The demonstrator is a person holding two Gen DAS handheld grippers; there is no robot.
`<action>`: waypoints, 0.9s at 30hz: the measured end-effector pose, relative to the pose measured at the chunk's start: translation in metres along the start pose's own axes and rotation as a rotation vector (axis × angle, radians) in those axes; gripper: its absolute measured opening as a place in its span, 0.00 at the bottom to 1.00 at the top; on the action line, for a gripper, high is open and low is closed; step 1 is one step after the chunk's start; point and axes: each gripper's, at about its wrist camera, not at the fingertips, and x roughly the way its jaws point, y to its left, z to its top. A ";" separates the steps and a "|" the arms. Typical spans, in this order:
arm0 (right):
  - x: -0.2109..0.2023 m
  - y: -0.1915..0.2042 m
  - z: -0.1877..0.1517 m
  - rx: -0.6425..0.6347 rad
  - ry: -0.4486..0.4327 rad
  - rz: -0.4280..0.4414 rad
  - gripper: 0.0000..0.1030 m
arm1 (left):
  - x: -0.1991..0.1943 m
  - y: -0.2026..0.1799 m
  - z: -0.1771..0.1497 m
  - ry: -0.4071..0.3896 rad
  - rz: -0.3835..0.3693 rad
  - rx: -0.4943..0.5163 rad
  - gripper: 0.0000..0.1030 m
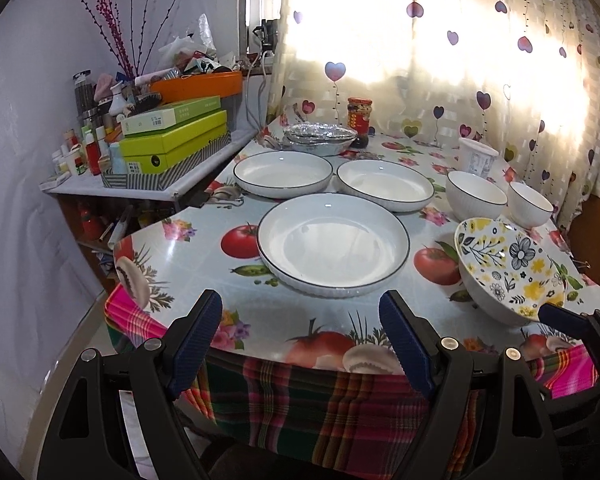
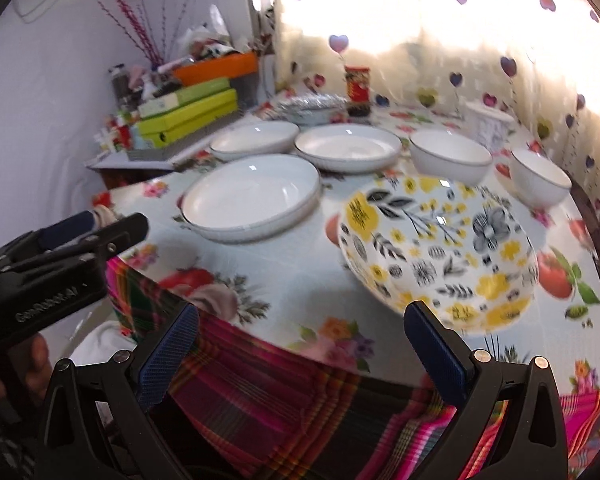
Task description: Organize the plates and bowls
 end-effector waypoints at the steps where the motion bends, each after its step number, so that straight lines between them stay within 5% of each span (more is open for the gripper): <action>1: 0.001 -0.001 0.005 0.004 -0.006 -0.005 1.00 | 0.000 0.000 0.002 -0.002 0.002 -0.001 0.79; 27: 0.064 -0.056 0.138 -0.047 0.008 -0.011 1.00 | 0.074 -0.010 0.077 0.042 -0.054 -0.004 0.79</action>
